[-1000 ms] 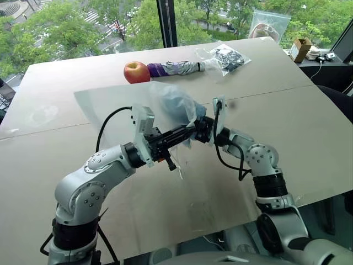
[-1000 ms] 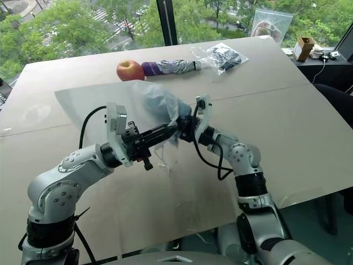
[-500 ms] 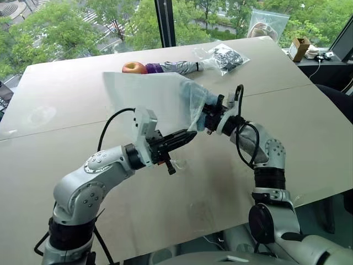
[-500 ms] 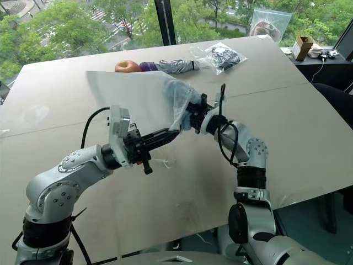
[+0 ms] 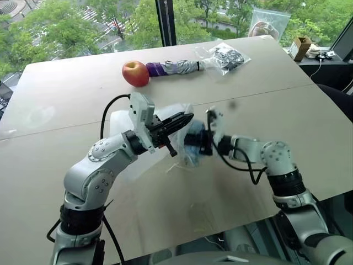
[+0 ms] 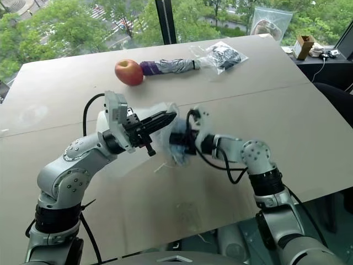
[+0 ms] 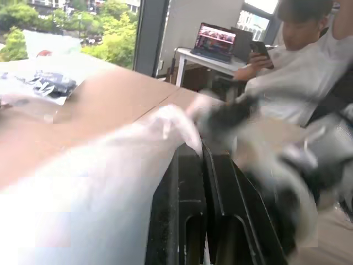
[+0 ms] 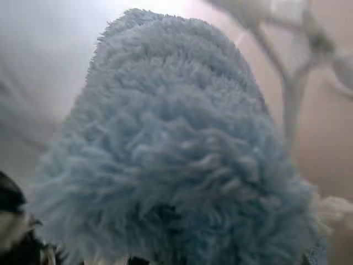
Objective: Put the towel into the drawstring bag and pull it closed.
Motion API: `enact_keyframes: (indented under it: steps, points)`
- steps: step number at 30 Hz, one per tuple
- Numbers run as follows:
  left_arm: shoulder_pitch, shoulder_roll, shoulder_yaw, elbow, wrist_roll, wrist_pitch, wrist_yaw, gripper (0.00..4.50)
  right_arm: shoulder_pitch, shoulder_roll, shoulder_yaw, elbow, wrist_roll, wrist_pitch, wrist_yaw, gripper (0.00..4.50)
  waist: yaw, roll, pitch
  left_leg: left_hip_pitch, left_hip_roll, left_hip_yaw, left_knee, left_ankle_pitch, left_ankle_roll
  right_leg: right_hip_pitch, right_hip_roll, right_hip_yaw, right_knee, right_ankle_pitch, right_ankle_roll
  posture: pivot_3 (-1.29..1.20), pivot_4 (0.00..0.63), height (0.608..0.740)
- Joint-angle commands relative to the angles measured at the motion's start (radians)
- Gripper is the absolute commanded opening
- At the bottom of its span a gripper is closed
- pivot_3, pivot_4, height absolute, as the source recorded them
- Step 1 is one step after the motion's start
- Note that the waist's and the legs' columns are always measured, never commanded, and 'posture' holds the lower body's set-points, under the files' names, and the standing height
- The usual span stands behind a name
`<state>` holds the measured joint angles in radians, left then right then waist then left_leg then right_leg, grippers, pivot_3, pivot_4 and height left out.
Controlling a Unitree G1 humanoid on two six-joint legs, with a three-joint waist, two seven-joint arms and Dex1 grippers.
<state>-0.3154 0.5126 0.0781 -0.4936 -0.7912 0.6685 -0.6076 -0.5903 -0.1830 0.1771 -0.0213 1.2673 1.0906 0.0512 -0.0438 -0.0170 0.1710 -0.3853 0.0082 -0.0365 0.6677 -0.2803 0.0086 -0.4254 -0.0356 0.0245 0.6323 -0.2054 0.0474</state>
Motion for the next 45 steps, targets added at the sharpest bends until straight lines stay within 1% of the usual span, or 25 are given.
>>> enact_keyframes:
  steps: [1,3,6,9,12,13,14,15,18,19,20,23,25,27,34,37,38,39,40,42,45]
  points:
    - [0.000,0.001,0.023,-0.061,-0.086,0.010,-0.035,0.00,-0.020,0.038,-0.030,-0.009,-0.009,0.011,0.067,0.05,0.002,0.000,0.000,0.000,0.000,-0.001,0.000,0.000,0.000,0.000,0.000,0.000,0.000,0.000,0.000,0.00,0.150,0.740]
    - [0.004,0.003,0.028,-0.074,-0.136,0.031,-0.042,0.00,-0.021,0.075,-0.056,0.019,-0.015,0.004,0.057,0.05,0.003,0.000,0.000,0.000,0.000,-0.001,0.000,0.000,0.000,0.000,0.000,-0.001,0.001,0.000,0.000,0.00,0.150,0.740]
    - [0.012,0.016,0.033,-0.093,-0.211,0.069,-0.050,0.00,-0.035,0.172,-0.144,0.088,0.024,-0.029,-0.003,0.05,0.002,0.000,0.000,0.000,0.000,-0.001,0.001,0.000,0.000,0.000,0.000,-0.001,0.002,0.000,0.000,0.00,0.150,0.740]
    - [0.027,0.035,0.048,-0.102,-0.264,0.095,-0.047,0.00,-0.069,0.298,-0.303,0.181,0.155,-0.103,-0.148,0.05,0.002,0.000,0.000,0.001,0.000,-0.001,0.001,0.000,0.000,0.000,0.000,-0.001,0.003,0.000,0.000,0.00,0.150,0.740]
    - [0.037,0.050,0.054,-0.093,-0.254,0.088,-0.041,0.00,-0.091,0.377,-0.430,0.228,0.253,-0.199,-0.272,1.58,0.009,0.000,0.000,0.001,0.000,-0.002,0.001,0.000,0.000,0.000,0.000,-0.001,0.003,0.000,0.000,0.00,0.150,0.740]
    - [0.041,0.056,0.054,-0.084,-0.235,0.079,-0.041,0.00,-0.092,0.381,-0.448,0.227,0.278,-0.211,-0.288,2.04,0.010,0.000,0.000,0.001,0.000,-0.002,0.001,0.000,0.000,0.000,0.000,-0.001,0.003,0.000,0.000,0.00,0.150,0.740]
    - [0.045,0.063,0.053,-0.073,-0.216,0.071,-0.044,0.00,-0.089,0.379,-0.455,0.218,0.299,-0.213,-0.299,2.34,0.007,0.000,0.000,0.000,0.000,-0.001,0.001,0.000,0.000,0.000,0.000,-0.001,0.002,0.000,0.000,0.00,0.150,0.740]
    - [0.048,0.070,0.048,-0.062,-0.192,0.060,-0.050,0.00,-0.083,0.369,-0.449,0.203,0.309,-0.199,-0.302,2.50,0.004,0.000,0.000,0.000,-0.001,0.000,0.001,0.000,0.000,0.000,0.000,0.000,0.002,0.000,0.000,0.00,0.150,0.740]
    - [0.040,0.072,0.041,-0.032,-0.145,0.032,-0.065,0.00,-0.046,0.284,-0.365,0.121,0.287,-0.077,-0.257,3.81,-0.002,0.000,0.000,0.000,0.000,0.001,0.000,0.000,0.000,-0.002,0.000,0.001,0.003,0.000,0.000,0.00,0.150,0.740]
    - [0.035,0.071,0.041,-0.024,-0.136,0.024,-0.068,0.00,-0.036,0.254,-0.339,0.098,0.271,-0.037,-0.238,4.35,-0.001,0.000,0.000,0.000,0.000,0.001,-0.001,0.000,0.000,-0.002,0.001,0.001,0.004,0.000,0.000,0.00,0.150,0.740]
    - [0.028,0.068,0.043,-0.014,-0.129,0.018,-0.072,0.00,-0.026,0.223,-0.319,0.085,0.251,-0.007,-0.222,4.45,0.000,0.000,0.000,0.000,0.001,0.000,-0.001,0.000,0.000,-0.003,0.001,0.000,0.005,0.000,0.000,0.00,0.150,0.740]
    - [0.010,0.060,0.050,0.009,-0.119,0.001,-0.080,0.00,0.000,0.135,-0.283,0.077,0.188,0.038,-0.157,4.45,0.003,0.000,0.000,-0.001,0.001,0.000,-0.001,0.000,0.000,-0.003,0.001,0.000,0.005,0.000,0.000,0.00,0.150,0.740]
    - [0.002,0.055,0.053,0.018,-0.117,-0.003,-0.081,0.00,0.015,0.078,-0.264,0.072,0.138,0.055,-0.089,4.45,0.005,0.000,0.000,-0.001,0.000,0.001,0.001,0.000,0.000,-0.003,0.000,0.001,0.005,0.000,0.000,0.00,0.150,0.740]
    - [-0.002,0.051,0.053,0.021,-0.118,-0.005,-0.080,0.00,0.026,0.040,-0.264,0.084,0.108,0.060,-0.042,4.45,0.004,0.000,0.000,-0.001,0.000,0.001,0.001,0.000,0.000,-0.003,0.000,0.001,0.004,0.000,0.000,0.00,0.150,0.740]
    - [0.003,0.044,0.054,0.011,-0.125,0.005,-0.072,0.00,0.031,-0.001,-0.297,0.109,0.045,0.060,0.044,4.45,0.002,0.000,0.000,-0.001,0.000,0.001,0.001,0.000,0.000,-0.003,0.001,0.001,0.004,0.000,0.000,0.00,0.150,0.740]
    - [0.011,0.045,0.045,0.007,-0.119,0.009,-0.072,0.00,0.030,0.000,-0.314,0.110,0.038,0.056,0.059,3.72,0.003,0.000,0.000,-0.001,0.000,0.001,0.001,0.000,0.000,-0.003,0.001,0.001,0.005,0.000,0.000,0.00,0.150,0.740]
    - [0.012,0.046,0.043,0.007,-0.118,0.009,-0.073,0.00,0.030,0.002,-0.317,0.107,0.037,0.057,0.063,3.06,0.003,0.000,0.000,-0.001,0.000,0.001,0.001,0.000,0.000,-0.003,0.001,0.001,0.005,0.000,0.000,0.00,0.150,0.740]
    - [0.013,0.050,0.038,0.008,-0.115,0.011,-0.079,0.00,0.029,0.004,-0.323,0.105,0.040,0.059,0.065,2.87,0.003,0.000,0.000,-0.001,0.000,0.001,0.001,0.000,0.000,-0.003,0.001,0.002,0.005,0.000,0.000,0.00,0.150,0.740]
    - [0.015,0.052,0.034,0.009,-0.112,0.012,-0.083,0.00,0.028,0.005,-0.328,0.103,0.042,0.061,0.066,2.53,0.003,0.000,0.000,-0.001,0.000,0.001,0.001,0.000,0.000,-0.003,0.001,0.002,0.005,0.000,0.000,0.00,0.150,0.740]
    - [0.016,0.057,0.026,0.011,-0.110,0.015,-0.095,0.00,0.022,0.021,-0.348,0.098,0.073,0.070,0.055,1.54,0.004,0.000,0.000,-0.001,0.000,0.001,0.001,0.000,0.000,-0.003,0.001,0.002,0.005,0.000,0.000,0.00,0.150,0.740]
    - [0.015,0.060,0.018,0.013,-0.114,0.020,-0.113,0.00,0.008,0.054,-0.375,0.090,0.137,0.084,0.030,0.22,0.003,0.000,0.000,-0.001,0.000,0.001,0.001,0.000,0.000,-0.003,0.001,0.001,0.005,0.000,0.000,0.00,0.150,0.740]
